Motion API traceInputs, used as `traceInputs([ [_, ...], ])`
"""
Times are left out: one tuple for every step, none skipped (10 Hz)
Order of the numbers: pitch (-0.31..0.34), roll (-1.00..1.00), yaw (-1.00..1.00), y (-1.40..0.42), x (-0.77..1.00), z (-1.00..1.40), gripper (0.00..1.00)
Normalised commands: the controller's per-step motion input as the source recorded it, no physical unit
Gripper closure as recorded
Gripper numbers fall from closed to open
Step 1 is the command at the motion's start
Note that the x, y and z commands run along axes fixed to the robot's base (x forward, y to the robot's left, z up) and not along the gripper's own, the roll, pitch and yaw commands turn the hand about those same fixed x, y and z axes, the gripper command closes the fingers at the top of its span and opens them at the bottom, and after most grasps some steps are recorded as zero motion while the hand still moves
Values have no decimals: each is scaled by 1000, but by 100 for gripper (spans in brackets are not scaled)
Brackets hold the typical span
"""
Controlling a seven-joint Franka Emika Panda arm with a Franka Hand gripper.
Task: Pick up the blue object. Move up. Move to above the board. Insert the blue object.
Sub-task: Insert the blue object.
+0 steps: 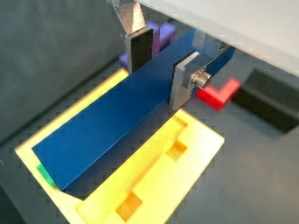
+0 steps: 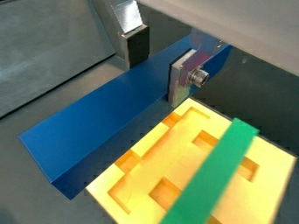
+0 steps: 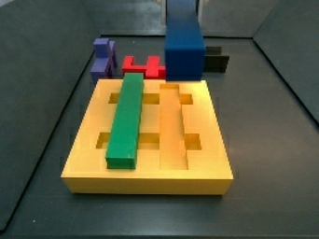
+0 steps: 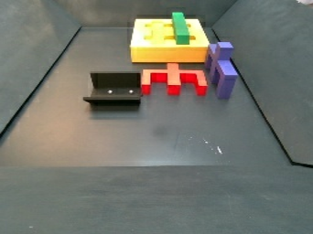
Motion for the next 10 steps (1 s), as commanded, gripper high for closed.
traceInputs([
  [0, -11, 0, -160, 271, -829, 100],
  [0, 0, 106, -226, 266, -711, 100],
  [0, 79, 171, -271, 280, -503, 100],
  [0, 114, 120, -220, 217, -471, 100],
  [0, 214, 211, -271, 77, -409, 100],
  [0, 247, 146, -243, 0, -351, 100],
  [0, 150, 20, -46, -129, -280, 100],
  [-13, 0, 0, 14, -83, -231, 100],
  [0, 0, 0, 43, -103, -249, 100],
  [-3, -3, 0, 14, -103, -226, 100],
])
